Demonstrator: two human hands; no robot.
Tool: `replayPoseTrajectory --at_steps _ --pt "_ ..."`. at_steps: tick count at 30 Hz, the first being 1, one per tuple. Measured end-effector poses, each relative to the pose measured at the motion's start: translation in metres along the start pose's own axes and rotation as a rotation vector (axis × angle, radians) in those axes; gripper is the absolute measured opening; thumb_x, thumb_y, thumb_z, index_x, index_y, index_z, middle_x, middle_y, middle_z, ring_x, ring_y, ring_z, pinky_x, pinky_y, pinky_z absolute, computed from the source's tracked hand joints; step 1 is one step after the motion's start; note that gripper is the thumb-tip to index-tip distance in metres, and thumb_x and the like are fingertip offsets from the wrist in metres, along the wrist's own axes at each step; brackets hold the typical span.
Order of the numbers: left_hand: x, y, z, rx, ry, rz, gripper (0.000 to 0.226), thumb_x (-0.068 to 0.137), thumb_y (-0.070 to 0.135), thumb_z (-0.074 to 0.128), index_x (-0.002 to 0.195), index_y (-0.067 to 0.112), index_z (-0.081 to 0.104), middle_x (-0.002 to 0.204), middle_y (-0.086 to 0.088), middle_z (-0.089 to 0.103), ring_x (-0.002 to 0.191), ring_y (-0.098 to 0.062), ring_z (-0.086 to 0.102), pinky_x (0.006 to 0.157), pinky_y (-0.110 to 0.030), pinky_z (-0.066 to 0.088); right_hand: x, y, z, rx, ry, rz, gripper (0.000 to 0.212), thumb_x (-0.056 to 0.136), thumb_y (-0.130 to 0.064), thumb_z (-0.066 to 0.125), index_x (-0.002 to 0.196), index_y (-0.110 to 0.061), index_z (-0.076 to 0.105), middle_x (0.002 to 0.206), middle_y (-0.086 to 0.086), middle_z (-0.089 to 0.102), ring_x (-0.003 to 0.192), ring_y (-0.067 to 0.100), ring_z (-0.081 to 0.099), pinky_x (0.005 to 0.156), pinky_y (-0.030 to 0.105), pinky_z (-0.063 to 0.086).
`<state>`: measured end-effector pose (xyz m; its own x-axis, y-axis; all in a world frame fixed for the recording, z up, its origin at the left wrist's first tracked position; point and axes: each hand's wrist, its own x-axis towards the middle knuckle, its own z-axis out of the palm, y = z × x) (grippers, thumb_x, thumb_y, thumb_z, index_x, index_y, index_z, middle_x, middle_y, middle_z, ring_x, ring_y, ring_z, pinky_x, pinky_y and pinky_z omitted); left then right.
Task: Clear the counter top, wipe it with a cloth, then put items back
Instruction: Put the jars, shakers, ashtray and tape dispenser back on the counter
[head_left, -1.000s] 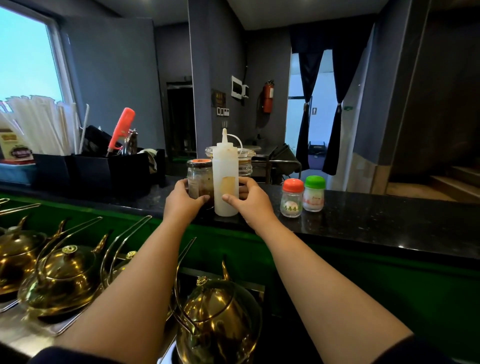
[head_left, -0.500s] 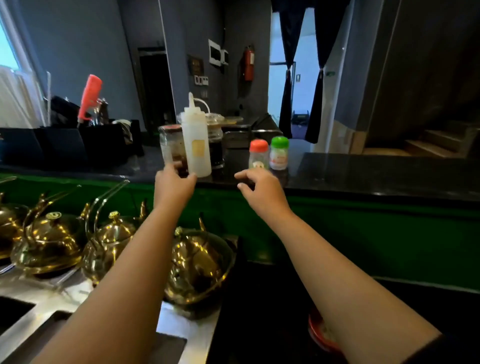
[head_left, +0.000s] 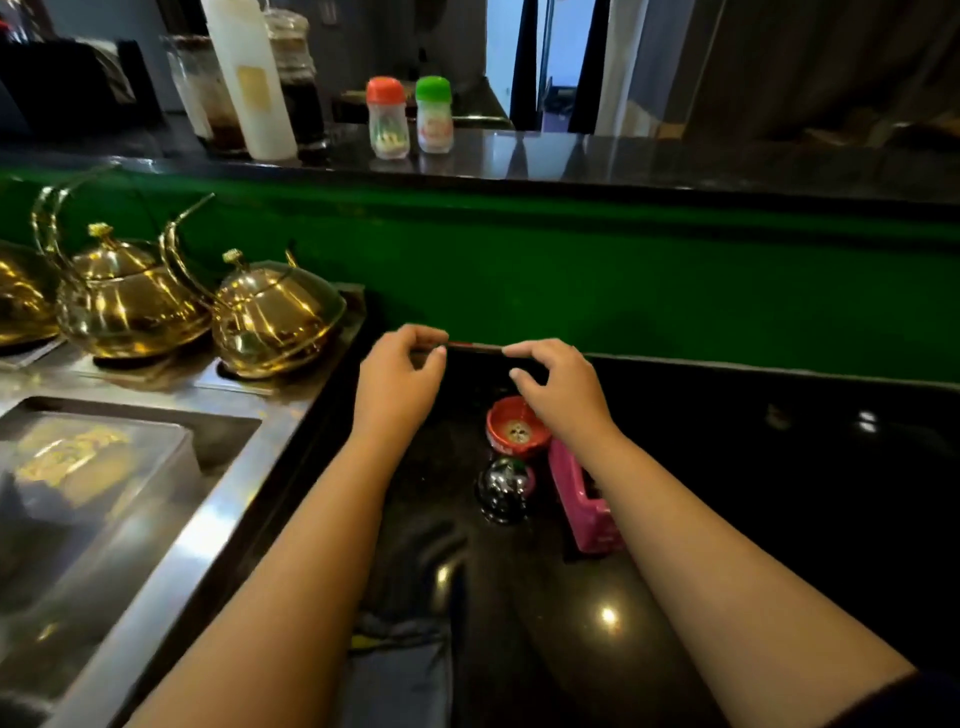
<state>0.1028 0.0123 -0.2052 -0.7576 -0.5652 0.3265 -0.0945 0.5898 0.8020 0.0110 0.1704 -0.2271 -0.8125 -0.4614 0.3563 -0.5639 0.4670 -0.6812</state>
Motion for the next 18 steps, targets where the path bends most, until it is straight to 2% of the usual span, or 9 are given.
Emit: replayPoseTrajectory --at_steps 3,5,8,10,13,16,18 --pt "-0.04 -0.019 0.033 0.042 -0.081 -0.071 0.019 0.087 0.018 0.064 0.106 0.02 0.068 0.102 0.002 0.065 0.085 -0.007 0.06 0.08 -0.018 0.044 -0.025 0.031 -0.002 -0.07 -0.103 0.085 0.029 0.086 -0.019 0.065 0.114 -0.027 0.067 0.118 -0.001 0.061 0.116 0.019 0.051 0.093 0.023 0.033" --pt "-0.06 -0.034 0.053 0.085 -0.135 -0.1 0.023 0.086 0.019 0.065 0.109 0.02 0.067 0.105 0.001 0.063 0.086 -0.009 0.059 0.082 -0.022 0.046 -0.033 0.048 0.001 -0.117 -0.163 0.126 0.034 0.086 -0.021 0.065 0.12 -0.026 0.064 0.122 0.0 0.058 0.119 0.02 0.047 0.097 0.026 0.034" --pt "-0.082 -0.057 0.077 0.173 -0.224 -0.118 0.036 0.086 0.024 0.066 0.121 0.023 0.059 0.116 0.002 0.055 0.09 -0.007 0.053 0.075 -0.015 0.039 -0.032 0.067 0.008 -0.151 -0.212 0.142 0.04 0.086 -0.022 0.066 0.125 -0.024 0.061 0.125 0.001 0.054 0.121 0.02 0.045 0.103 0.031 0.035" --pt "-0.089 -0.069 0.089 0.209 -0.282 -0.133 0.047 0.085 0.026 0.067 0.13 0.025 0.052 0.124 0.003 0.047 0.1 -0.008 0.051 0.08 -0.017 0.042 -0.025 0.077 0.016 -0.182 -0.251 0.129 0.046 0.084 -0.021 0.068 0.129 -0.024 0.058 0.127 0.002 0.052 0.123 0.021 0.043 0.103 0.031 0.035" --pt "-0.086 -0.087 0.103 0.25 -0.357 -0.136 0.065 0.079 0.028 0.073 0.136 0.03 0.042 0.133 0.003 0.039 0.118 -0.015 0.048 0.097 -0.031 0.047 -0.003 0.086 0.028 -0.28 -0.338 0.107 0.059 0.082 -0.02 0.071 0.136 -0.027 0.05 0.135 0.003 0.044 0.13 0.023 0.035 0.104 0.035 0.036" --pt "-0.074 -0.102 0.115 0.333 -0.463 -0.091 0.083 0.07 0.034 0.078 0.14 0.036 0.032 0.136 0.004 0.035 0.125 -0.018 0.043 0.101 -0.038 0.046 0.025 0.093 0.04 -0.471 -0.514 0.105 0.083 0.076 -0.021 0.078 0.145 -0.033 0.033 0.15 0.006 0.025 0.141 0.029 0.02 0.108 0.044 0.034" --pt "-0.068 -0.109 0.124 0.403 -0.547 -0.045 0.094 0.068 0.038 0.08 0.144 0.037 0.025 0.14 0.004 0.032 0.129 -0.019 0.039 0.103 -0.037 0.043 0.042 0.098 0.049 -0.597 -0.664 0.134 0.101 0.071 -0.021 0.082 0.149 -0.039 0.02 0.158 0.008 0.009 0.145 0.035 0.009 0.111 0.051 0.032"
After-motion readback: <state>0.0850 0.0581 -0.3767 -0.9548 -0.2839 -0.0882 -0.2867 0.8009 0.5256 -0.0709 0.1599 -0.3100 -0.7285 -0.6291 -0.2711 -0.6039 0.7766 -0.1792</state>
